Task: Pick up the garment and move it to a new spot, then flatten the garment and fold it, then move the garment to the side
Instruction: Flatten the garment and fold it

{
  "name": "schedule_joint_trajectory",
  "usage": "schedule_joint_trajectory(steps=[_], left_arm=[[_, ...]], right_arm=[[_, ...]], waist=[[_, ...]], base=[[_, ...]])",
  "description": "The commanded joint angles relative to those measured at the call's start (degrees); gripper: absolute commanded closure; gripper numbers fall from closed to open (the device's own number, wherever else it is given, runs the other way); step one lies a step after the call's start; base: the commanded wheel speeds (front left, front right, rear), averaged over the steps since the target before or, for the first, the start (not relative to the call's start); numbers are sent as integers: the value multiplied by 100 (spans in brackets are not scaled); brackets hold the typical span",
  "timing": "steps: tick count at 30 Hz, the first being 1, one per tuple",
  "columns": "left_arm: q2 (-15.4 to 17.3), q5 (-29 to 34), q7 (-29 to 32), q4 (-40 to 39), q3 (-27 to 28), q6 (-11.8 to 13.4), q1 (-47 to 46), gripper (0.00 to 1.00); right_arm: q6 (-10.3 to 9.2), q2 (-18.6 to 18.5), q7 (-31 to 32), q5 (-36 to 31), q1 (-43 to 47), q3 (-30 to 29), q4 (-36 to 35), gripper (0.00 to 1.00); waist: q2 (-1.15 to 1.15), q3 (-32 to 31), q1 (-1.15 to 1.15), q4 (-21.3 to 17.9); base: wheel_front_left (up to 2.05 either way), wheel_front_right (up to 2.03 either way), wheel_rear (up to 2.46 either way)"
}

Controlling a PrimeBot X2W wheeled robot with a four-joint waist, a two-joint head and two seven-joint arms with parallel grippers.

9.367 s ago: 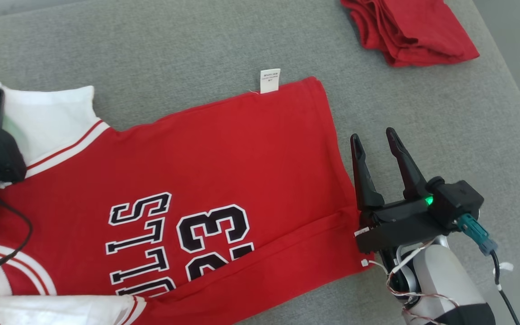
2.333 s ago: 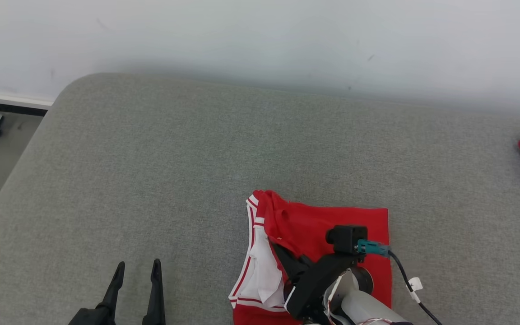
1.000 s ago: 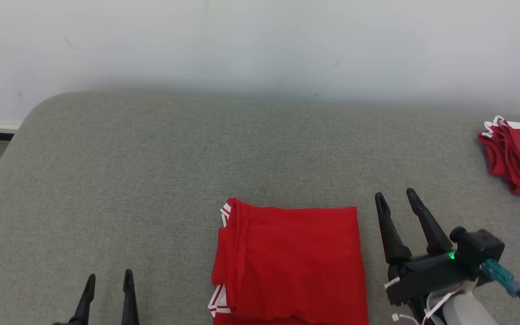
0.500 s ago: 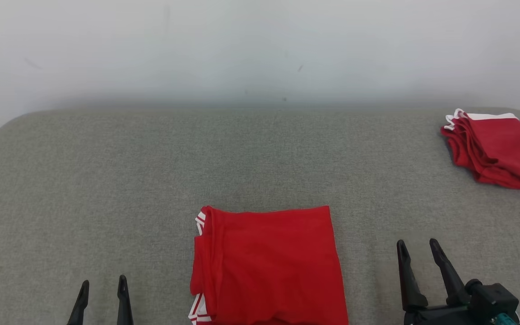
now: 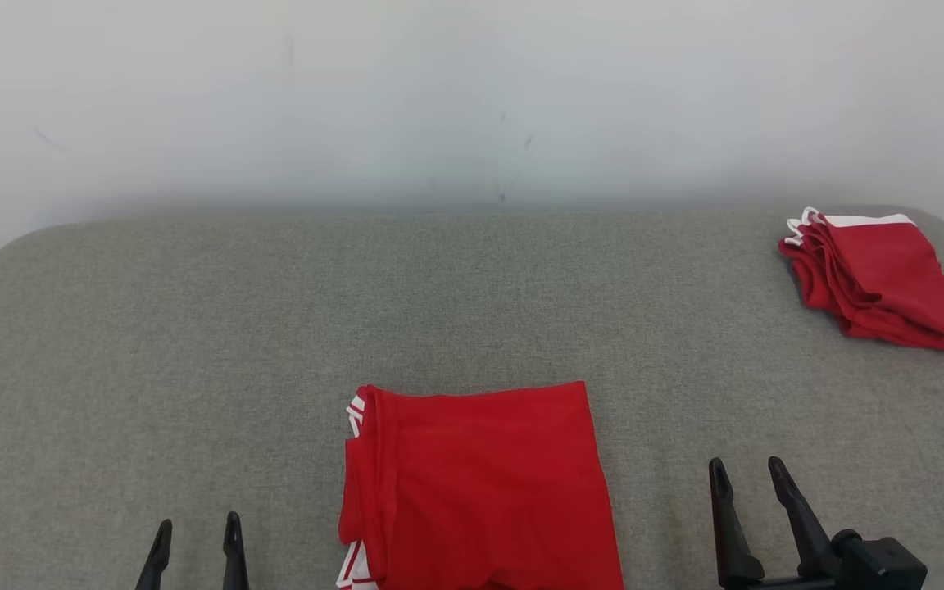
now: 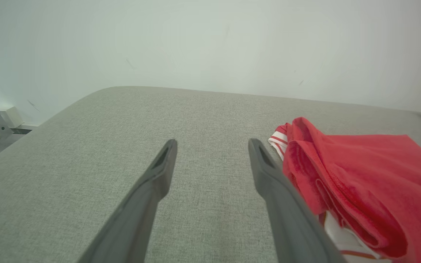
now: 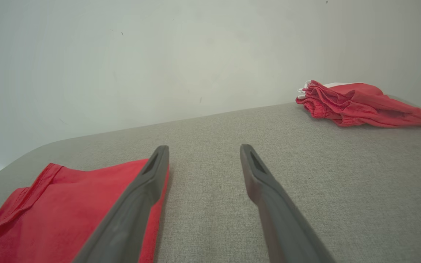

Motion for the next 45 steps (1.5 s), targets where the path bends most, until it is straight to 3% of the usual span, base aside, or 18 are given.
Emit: schedule_joint_trajectory(steps=[1,45], left_arm=[[-4,93,-9,-26,-7,-3,82,0],[-3,245,-9,-15,31,-30,93,0]], right_arm=[[5,31,-3,-39,61,0,18,0],[5,72,-3,-294,-24,56,107,0]], waist=[[0,-8,0,12],[0,-42,0,67]], base=[[0,0,0],[0,0,0]])
